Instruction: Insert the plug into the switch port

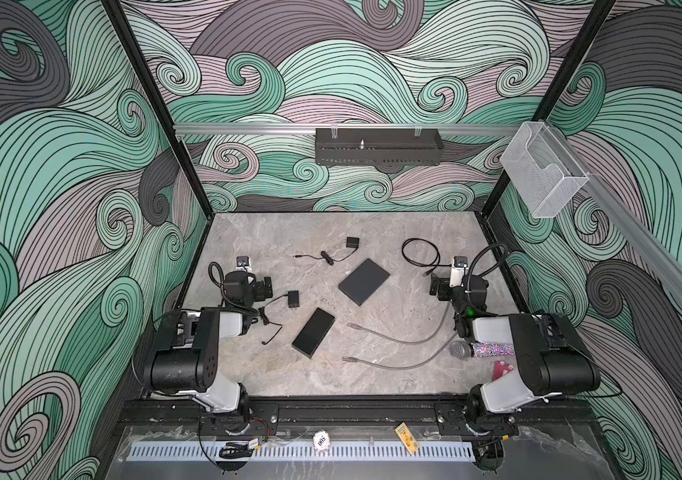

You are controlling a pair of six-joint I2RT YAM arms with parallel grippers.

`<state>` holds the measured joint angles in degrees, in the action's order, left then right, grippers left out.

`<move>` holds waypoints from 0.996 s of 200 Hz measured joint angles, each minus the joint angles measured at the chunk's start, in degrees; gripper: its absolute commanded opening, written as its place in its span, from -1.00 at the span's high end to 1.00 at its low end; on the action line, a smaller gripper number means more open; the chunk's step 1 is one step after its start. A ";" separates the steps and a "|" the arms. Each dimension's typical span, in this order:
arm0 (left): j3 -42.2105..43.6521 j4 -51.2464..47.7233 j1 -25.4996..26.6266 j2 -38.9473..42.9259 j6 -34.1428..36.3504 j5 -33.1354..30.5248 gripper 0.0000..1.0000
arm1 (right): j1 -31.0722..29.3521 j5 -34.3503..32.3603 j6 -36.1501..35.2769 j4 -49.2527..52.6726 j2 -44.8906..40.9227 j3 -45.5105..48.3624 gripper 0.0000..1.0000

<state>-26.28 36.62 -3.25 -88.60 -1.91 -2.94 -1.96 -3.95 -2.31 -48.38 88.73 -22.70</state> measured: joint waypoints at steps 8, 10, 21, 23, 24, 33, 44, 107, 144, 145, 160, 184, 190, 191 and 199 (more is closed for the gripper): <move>0.00 0.00 0.00 0.00 0.02 0.15 -0.97 | 0.00 0.22 -0.04 0.00 0.00 0.00 -0.98; 0.00 0.00 0.00 0.00 0.00 0.17 -0.97 | 0.00 0.37 -0.07 0.00 0.00 0.00 -0.98; 0.00 0.00 0.00 0.00 0.04 0.22 -0.97 | 0.00 0.87 -0.09 0.00 0.00 0.00 -0.98; 0.00 0.00 0.00 0.00 0.04 0.22 -0.97 | 0.00 1.07 -0.11 0.00 0.00 0.00 -0.98; 0.00 0.00 0.00 0.00 0.04 0.22 -0.97 | 0.00 1.07 -0.11 0.00 0.00 0.00 -0.98; 0.00 0.02 0.00 0.00 0.09 0.22 -0.97 | 0.00 1.38 -0.15 0.00 0.00 0.00 -0.98; 0.00 0.02 0.00 0.00 0.13 0.24 -0.97 | 0.00 1.49 -0.22 0.00 0.00 0.00 -0.98; 0.00 0.02 0.00 0.00 0.20 0.24 -0.97 | -0.02 1.62 -0.24 0.00 0.00 0.00 -0.98; 0.00 0.02 0.00 0.00 0.17 0.24 -0.97 | -0.02 1.62 -0.24 0.00 0.00 0.00 -0.98; 0.00 0.02 0.00 0.00 0.17 0.24 -0.97 | -0.02 1.60 -0.24 0.00 0.00 0.00 -0.98; 0.00 0.02 0.00 0.00 0.17 0.24 -0.97 | -0.02 1.62 -0.24 0.00 0.00 0.00 -0.98; 0.00 0.00 0.00 0.00 0.17 0.24 -0.97 | -0.02 1.60 -0.24 0.00 0.00 0.00 -0.98; 0.00 0.02 0.00 0.00 0.17 0.24 -0.97 | -0.02 1.62 -0.24 0.00 0.00 0.00 -0.98; 0.00 0.02 0.00 0.00 0.17 0.24 -0.97 | -0.02 1.62 -0.24 0.00 0.00 0.00 -0.98; 0.00 0.02 0.00 0.00 0.17 0.24 -0.97 | -0.02 1.60 -0.24 0.00 0.00 0.00 -0.98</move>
<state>-26.28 36.64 -3.25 -88.60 -1.74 -2.70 -1.98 -2.35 -2.55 -48.38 88.73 -22.70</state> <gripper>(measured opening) 0.986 0.990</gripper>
